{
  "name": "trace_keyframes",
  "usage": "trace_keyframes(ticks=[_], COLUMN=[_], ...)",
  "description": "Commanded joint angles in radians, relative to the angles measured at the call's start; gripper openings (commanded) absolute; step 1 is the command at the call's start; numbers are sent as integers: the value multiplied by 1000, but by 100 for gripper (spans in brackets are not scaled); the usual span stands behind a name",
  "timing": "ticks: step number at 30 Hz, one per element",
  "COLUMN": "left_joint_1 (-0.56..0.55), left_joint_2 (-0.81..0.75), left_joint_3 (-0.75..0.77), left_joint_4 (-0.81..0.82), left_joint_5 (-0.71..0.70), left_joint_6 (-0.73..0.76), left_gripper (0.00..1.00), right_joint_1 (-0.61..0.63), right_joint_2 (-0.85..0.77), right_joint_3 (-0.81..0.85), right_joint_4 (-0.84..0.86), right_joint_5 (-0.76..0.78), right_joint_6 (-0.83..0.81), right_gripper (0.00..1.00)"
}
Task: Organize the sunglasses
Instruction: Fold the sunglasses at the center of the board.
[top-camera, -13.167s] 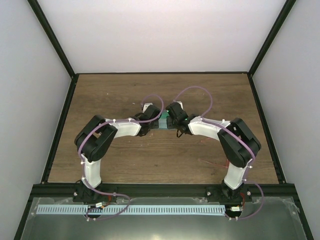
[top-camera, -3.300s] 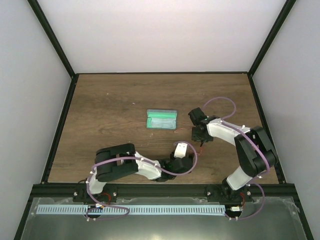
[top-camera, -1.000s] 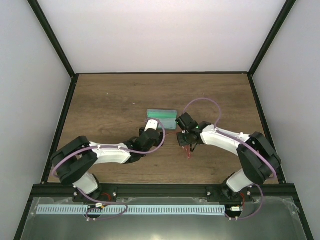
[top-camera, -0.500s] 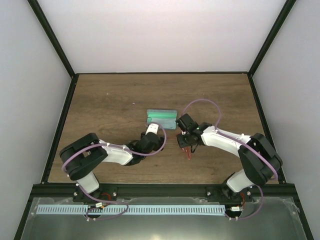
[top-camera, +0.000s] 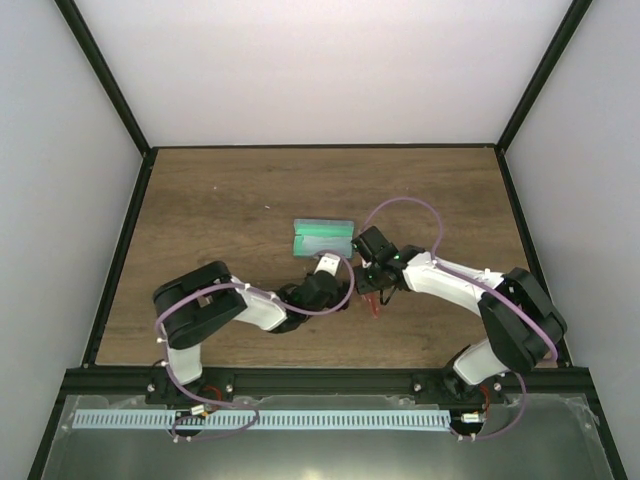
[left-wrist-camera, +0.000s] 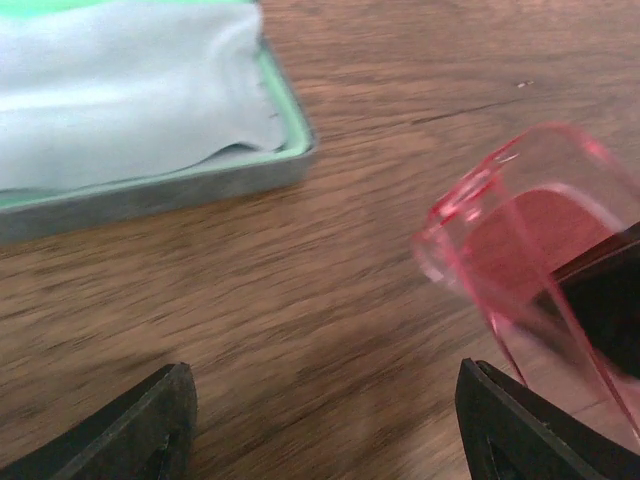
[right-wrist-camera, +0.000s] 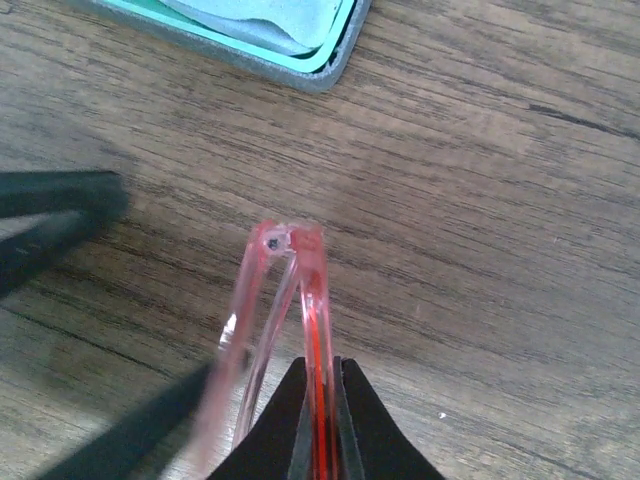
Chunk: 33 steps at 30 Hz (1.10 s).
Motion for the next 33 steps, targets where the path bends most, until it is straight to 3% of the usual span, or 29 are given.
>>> trace_keyframes(ticks=[1, 8, 11, 17, 33], left_joint_1=[-35, -55, -51, -40, -33], left_joint_2=[72, 118, 95, 52, 66], left_joint_3=[124, 202, 163, 82, 75], left_joint_4=[-59, -121, -131, -113, -110], left_joint_5=[33, -3, -52, -83, -88], left_joint_6=[-49, -69, -73, -66, -79], left_gripper=[73, 73, 73, 72, 72], right_joint_1=[11, 15, 15, 15, 15], right_joint_2=[1, 10, 30, 45, -38], right_joint_3=[10, 9, 13, 21, 12], right_joint_4=[24, 28, 15, -19, -43], right_joint_5=[-13, -9, 18, 80, 78], right_joint_6=[15, 23, 30, 50, 75], right_gripper=[1, 4, 14, 25, 54])
